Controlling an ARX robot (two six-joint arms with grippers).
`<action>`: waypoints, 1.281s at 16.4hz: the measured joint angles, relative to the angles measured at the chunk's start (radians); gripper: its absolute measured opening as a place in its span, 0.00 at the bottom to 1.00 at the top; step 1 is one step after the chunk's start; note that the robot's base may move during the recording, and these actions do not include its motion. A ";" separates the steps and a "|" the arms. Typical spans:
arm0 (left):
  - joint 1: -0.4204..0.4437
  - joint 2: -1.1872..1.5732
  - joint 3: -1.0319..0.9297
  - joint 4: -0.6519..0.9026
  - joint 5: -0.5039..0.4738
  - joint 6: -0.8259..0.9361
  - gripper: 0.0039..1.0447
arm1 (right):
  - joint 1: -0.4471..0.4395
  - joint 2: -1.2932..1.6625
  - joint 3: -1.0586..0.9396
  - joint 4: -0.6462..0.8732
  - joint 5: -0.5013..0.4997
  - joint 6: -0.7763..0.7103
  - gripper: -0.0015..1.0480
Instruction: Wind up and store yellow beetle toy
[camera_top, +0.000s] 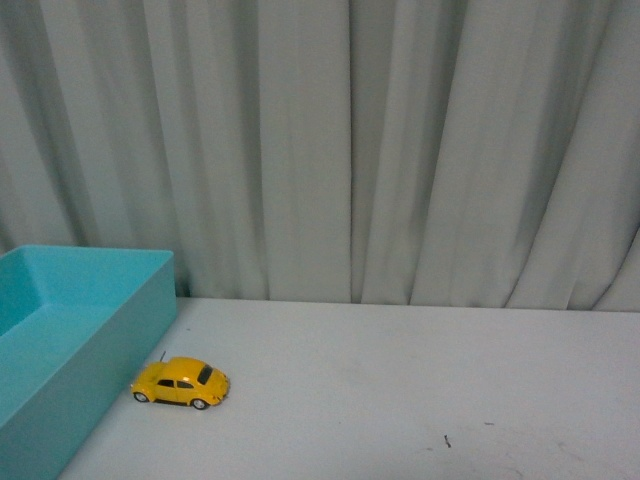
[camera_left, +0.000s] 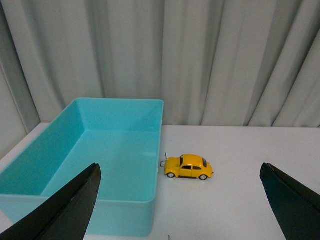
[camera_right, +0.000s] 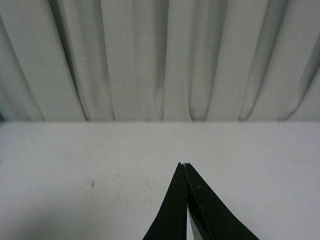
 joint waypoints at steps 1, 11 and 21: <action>0.000 0.000 0.000 0.000 0.001 0.000 0.94 | 0.000 -0.056 0.000 0.001 0.001 0.000 0.02; 0.000 0.000 0.000 0.000 0.000 0.000 0.94 | 0.000 -0.055 0.000 -0.010 0.002 0.000 0.72; -0.048 0.224 0.137 -0.244 -0.071 -0.225 0.94 | 0.000 -0.055 0.000 -0.010 0.002 0.000 0.94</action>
